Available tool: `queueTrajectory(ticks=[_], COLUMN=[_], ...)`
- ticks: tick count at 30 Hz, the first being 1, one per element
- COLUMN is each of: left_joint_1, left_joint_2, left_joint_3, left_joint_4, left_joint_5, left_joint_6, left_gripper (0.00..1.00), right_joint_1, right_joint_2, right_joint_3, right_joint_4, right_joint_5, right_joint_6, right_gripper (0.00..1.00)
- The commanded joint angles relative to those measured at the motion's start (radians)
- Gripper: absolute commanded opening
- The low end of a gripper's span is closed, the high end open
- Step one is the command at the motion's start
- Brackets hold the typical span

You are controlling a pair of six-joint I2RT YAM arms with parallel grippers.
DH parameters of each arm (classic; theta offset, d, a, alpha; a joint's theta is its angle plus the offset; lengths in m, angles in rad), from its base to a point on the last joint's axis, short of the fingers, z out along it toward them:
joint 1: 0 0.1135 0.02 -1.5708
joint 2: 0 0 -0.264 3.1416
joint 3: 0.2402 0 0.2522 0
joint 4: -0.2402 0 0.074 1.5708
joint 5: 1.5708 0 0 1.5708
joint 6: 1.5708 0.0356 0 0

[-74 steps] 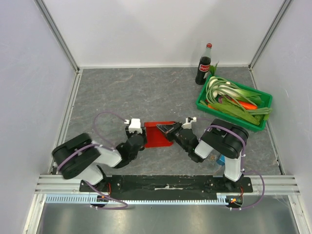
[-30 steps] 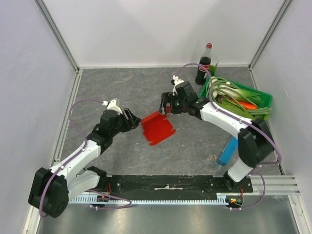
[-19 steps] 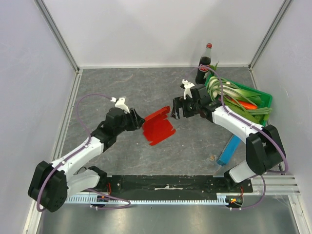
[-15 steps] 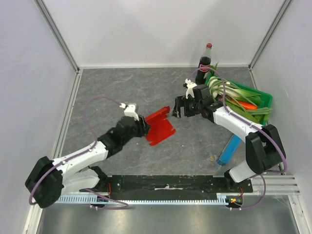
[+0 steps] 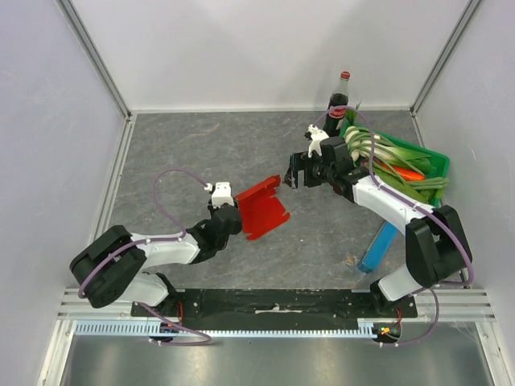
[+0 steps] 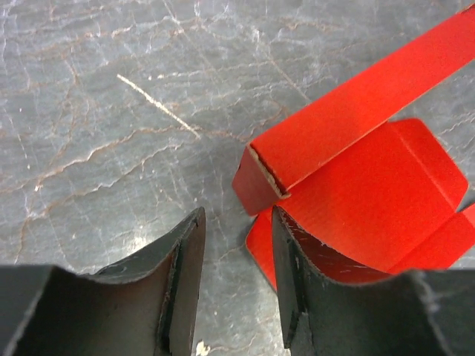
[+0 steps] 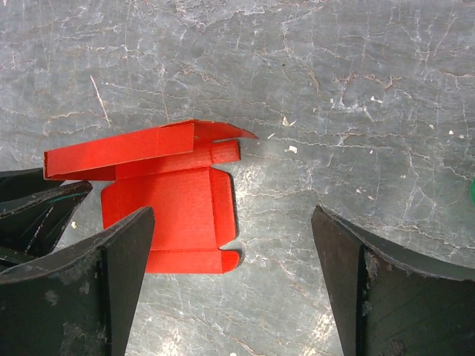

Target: Fold the paper box

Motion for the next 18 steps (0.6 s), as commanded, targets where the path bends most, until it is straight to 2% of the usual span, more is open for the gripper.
queueTrajectory(ticks=[1, 12, 15, 18], left_joint_1=[-0.007, -0.020, -0.023, -0.026], left_joint_2=[0.033, 0.128, 0.146, 0.168], left_joint_3=[0.010, 0.076, 0.087, 0.099], left_joint_4=[0.179, 0.184, 0.172, 0.167], left_joint_5=[-0.086, -0.161, -0.193, -0.238], left_joint_6=[0.068, 0.076, 0.067, 0.071], left_gripper=[0.47, 0.49, 0.43, 0.30], right_joint_1=[-0.006, -0.006, -0.006, -0.006], right_joint_2=[-0.010, -0.021, -0.019, -0.024], right_joint_3=[-0.012, -0.026, -0.027, -0.021], right_joint_4=[0.071, 0.091, 0.079, 0.054], right_joint_5=[0.003, -0.023, 0.000, 0.028], right_joint_6=[-0.020, -0.011, -0.023, -0.041], right_gripper=[0.94, 0.93, 0.92, 0.91])
